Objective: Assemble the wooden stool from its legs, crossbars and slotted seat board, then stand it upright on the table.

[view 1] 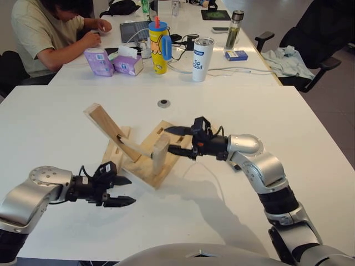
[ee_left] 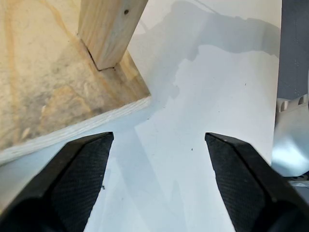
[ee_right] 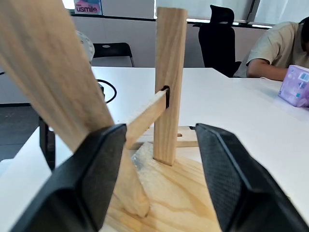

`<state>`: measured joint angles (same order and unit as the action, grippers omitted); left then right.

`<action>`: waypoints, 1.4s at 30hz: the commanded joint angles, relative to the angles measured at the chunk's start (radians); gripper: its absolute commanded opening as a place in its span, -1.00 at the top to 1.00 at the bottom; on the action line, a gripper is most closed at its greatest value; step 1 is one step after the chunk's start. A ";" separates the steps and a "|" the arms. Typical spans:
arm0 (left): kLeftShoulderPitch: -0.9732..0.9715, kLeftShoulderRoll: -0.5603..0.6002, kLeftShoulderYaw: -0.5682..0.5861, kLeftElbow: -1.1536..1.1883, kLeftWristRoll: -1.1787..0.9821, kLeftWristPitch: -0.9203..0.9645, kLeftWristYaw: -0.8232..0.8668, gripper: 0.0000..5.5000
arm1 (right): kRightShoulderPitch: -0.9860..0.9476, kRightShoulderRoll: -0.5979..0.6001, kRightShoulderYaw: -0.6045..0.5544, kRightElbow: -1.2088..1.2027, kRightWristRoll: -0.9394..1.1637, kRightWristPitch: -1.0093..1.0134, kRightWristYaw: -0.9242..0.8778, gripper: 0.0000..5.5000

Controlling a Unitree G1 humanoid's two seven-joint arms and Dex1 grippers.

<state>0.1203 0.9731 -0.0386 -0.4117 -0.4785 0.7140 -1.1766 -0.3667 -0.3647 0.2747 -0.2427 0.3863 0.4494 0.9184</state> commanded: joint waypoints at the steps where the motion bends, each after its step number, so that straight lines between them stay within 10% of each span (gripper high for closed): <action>1: 0.038 0.003 -0.012 -0.072 -0.030 0.017 0.007 -0.29 | -0.048 -0.028 0.001 0.183 -0.186 -0.097 -0.133 0.03; 24: -0.047 -0.188 -0.237 -0.093 0.018 0.081 0.265 -0.29 | -0.302 -0.045 0.304 0.887 -0.771 -0.672 -0.127 0.03; 33: -0.127 -0.216 -0.271 0.048 0.175 0.002 0.371 -0.29 | -0.138 -0.253 0.368 0.592 -0.756 -0.596 0.172 0.03; 42: -0.381 -0.414 -0.250 0.401 0.399 -0.096 0.658 -0.29 | 0.011 -0.102 0.311 0.348 -0.617 -0.404 0.040 0.03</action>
<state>-0.2041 0.5906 -0.2925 -0.0957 -0.1395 0.6283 -0.5833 -0.4361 -0.5226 0.5171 0.1162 -0.2271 0.0068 0.9334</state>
